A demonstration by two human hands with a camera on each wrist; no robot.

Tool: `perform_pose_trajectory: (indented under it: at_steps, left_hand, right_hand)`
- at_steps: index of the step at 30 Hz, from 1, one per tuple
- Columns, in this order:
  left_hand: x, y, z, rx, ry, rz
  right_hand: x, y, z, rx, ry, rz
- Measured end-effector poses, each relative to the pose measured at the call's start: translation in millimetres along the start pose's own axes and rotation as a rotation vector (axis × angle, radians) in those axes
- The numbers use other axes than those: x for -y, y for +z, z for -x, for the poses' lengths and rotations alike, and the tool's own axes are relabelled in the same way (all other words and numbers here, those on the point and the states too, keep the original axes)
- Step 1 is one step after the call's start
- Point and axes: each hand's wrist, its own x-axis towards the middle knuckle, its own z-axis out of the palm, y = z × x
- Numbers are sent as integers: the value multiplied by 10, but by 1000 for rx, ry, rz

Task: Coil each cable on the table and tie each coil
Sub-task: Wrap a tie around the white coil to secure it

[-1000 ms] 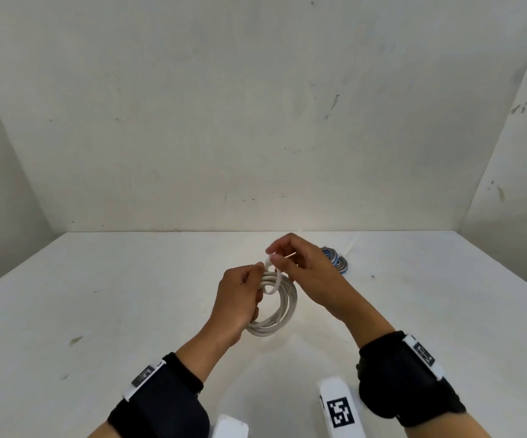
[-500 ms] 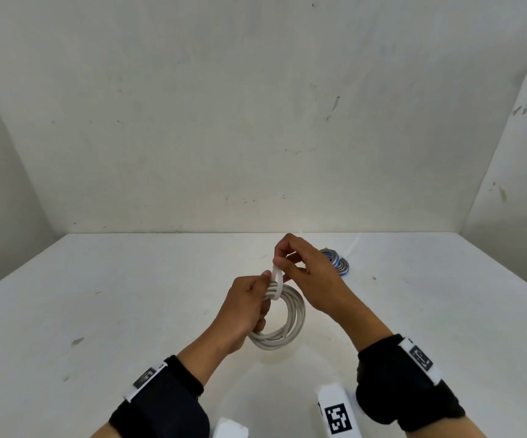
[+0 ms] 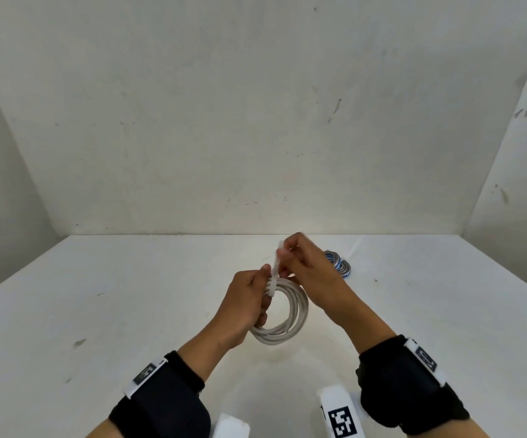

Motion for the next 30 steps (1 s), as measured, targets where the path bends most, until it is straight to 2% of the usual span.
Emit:
perform_pose_trajectory:
  at_steps: [2,7,10,12,15,17,19,21,23,26,28,30]
  left_hand:
    - [-8,-3,-13,-18,10,8]
    - [-19,-20,-62,-50,37,-70]
    - [-12,-71,-89,-31,9,-83]
    - [-4,-54,-72,-18,26,-126]
    - [6,18,-10,-16,196,-249]
    - [30,32,2,-23,336,-403]
    - [56,27,21,-12,422,-518]
    - [69,30,50,-22,449,-525]
    - [63,39,63,-64,423,-434]
    - [57,28,-1,-122,319,-270]
    - [37,12,-34,-142,238,-262]
    - [17,5,-50,-105,144,-161]
  right_hand:
    - [11,19,30,58,-71,150]
    - [35,65,61,-93,-421,240]
    - [4,105,101,-105,-488,326]
    - [-43,97,85,-169,-395,248]
    - [-103,96,23,-217,-124,16]
    - [-131,104,14,-169,101,-94]
    - [-136,97,17,-61,287,-241]
    - [-114,71,35,11,368,-338]
    - [-62,43,49,72,318,-349]
    - [3,61,89,112,141,-231]
    - [0,88,112,-27,-46,-9]
    - [-10,117,133,-142,-225,154]
